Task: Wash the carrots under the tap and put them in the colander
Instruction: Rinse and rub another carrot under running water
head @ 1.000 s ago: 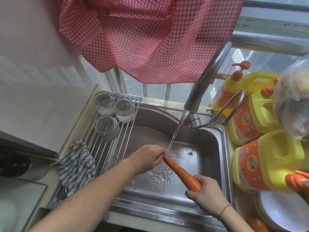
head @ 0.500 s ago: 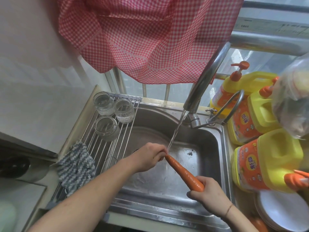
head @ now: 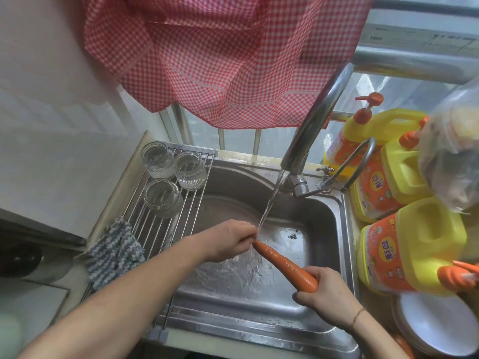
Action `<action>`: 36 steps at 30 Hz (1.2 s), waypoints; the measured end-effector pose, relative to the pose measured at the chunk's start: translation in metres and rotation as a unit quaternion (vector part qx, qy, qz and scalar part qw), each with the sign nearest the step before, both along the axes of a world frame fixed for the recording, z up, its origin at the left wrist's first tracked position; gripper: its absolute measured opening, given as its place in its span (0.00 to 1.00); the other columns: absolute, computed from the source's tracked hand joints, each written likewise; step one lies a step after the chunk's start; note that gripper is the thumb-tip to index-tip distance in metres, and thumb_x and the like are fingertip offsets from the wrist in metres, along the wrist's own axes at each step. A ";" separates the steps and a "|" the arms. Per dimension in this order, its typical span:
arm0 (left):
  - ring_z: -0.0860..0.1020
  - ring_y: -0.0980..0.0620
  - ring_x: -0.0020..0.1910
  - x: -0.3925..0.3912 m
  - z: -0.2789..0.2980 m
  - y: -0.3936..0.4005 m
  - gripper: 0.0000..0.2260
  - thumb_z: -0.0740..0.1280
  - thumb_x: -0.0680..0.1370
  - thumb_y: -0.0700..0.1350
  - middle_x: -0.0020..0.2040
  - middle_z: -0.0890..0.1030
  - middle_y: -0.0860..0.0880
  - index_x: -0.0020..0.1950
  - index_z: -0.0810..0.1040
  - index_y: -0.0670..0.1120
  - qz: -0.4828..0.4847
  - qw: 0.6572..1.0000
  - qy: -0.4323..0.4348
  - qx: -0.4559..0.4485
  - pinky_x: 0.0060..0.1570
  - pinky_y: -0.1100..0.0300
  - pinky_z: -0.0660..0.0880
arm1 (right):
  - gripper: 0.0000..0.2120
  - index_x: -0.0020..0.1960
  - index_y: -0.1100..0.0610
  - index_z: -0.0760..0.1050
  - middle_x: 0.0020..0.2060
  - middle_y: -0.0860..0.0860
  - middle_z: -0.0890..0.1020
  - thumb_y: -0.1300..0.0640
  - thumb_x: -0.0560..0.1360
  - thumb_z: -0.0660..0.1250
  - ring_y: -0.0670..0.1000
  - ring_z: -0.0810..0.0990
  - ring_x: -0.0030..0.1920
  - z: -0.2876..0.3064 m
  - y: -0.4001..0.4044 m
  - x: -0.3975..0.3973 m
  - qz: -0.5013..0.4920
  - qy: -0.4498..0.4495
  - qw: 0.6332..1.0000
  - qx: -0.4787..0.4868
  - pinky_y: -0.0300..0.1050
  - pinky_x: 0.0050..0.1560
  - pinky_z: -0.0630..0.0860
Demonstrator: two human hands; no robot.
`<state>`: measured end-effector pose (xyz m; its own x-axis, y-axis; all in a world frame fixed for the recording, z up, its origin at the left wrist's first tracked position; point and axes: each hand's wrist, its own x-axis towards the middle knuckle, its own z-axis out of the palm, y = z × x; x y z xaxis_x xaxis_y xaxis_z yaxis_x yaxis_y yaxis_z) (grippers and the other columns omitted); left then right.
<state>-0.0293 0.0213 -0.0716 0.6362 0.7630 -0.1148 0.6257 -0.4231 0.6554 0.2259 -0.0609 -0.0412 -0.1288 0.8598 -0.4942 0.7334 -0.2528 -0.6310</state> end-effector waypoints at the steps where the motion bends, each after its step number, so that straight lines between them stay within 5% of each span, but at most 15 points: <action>1: 0.73 0.51 0.39 0.000 -0.001 0.000 0.10 0.59 0.77 0.46 0.41 0.78 0.47 0.47 0.77 0.42 0.003 1.000 -0.003 -0.004 0.43 0.60 0.70 | 0.08 0.33 0.53 0.75 0.25 0.46 0.71 0.55 0.59 0.74 0.43 0.67 0.24 0.000 0.000 0.000 0.001 0.002 1.000 -0.004 0.36 0.28 0.64; 10: 0.68 0.58 0.31 0.000 0.002 0.000 0.03 0.65 0.75 0.38 0.33 0.73 0.53 0.42 0.77 0.42 0.077 0.988 -0.052 -0.123 0.34 0.66 0.66 | 0.11 0.32 0.55 0.72 0.25 0.45 0.68 0.55 0.57 0.74 0.46 0.64 0.26 -0.007 -0.002 0.000 -0.016 0.059 0.997 -0.047 0.39 0.30 0.61; 17: 0.65 0.62 0.21 0.000 0.002 -0.007 0.07 0.61 0.78 0.33 0.23 0.69 0.58 0.42 0.75 0.40 0.137 0.933 -0.137 -0.303 0.24 0.69 0.62 | 0.12 0.33 0.56 0.72 0.27 0.45 0.69 0.53 0.56 0.74 0.45 0.66 0.28 -0.012 -0.007 -0.002 -0.016 0.091 0.993 -0.073 0.40 0.33 0.62; 24: 0.65 0.60 0.23 0.006 0.010 -0.016 0.09 0.58 0.80 0.29 0.26 0.69 0.53 0.43 0.73 0.38 0.192 0.863 -0.286 -0.370 0.25 0.72 0.63 | 0.19 0.44 0.67 0.75 0.28 0.49 0.70 0.56 0.59 0.75 0.47 0.65 0.24 -0.007 -0.008 -0.005 -0.042 0.129 0.985 -0.104 0.36 0.25 0.63; 30: 0.67 0.60 0.25 0.008 0.011 -0.012 0.10 0.60 0.80 0.34 0.30 0.70 0.50 0.42 0.76 0.43 0.196 0.894 -0.252 -0.313 0.27 0.69 0.64 | 0.22 0.44 0.66 0.76 0.27 0.48 0.70 0.53 0.57 0.75 0.47 0.65 0.25 -0.006 -0.008 -0.004 -0.052 0.113 0.989 -0.085 0.37 0.27 0.63; 33: 0.68 0.58 0.28 0.006 0.007 -0.009 0.11 0.63 0.80 0.43 0.31 0.72 0.57 0.40 0.76 0.55 0.172 0.943 -0.164 -0.232 0.32 0.65 0.66 | 0.22 0.41 0.64 0.76 0.27 0.46 0.70 0.49 0.56 0.74 0.46 0.66 0.27 -0.008 -0.007 -0.003 -0.051 0.087 0.994 -0.048 0.41 0.32 0.63; 36: 0.68 0.57 0.28 0.006 0.010 -0.002 0.11 0.63 0.79 0.44 0.29 0.72 0.57 0.37 0.74 0.55 0.141 0.970 -0.087 -0.178 0.31 0.61 0.67 | 0.14 0.39 0.57 0.77 0.27 0.45 0.72 0.51 0.58 0.74 0.44 0.69 0.28 -0.009 -0.005 -0.003 -0.042 0.059 0.997 -0.024 0.41 0.34 0.67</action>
<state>-0.0236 0.0194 -0.0619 0.4419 0.8413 -0.3114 0.5497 0.0204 0.8351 0.2228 -0.0657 -0.0499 -0.1172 0.8460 -0.5202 0.6294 -0.3419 -0.6978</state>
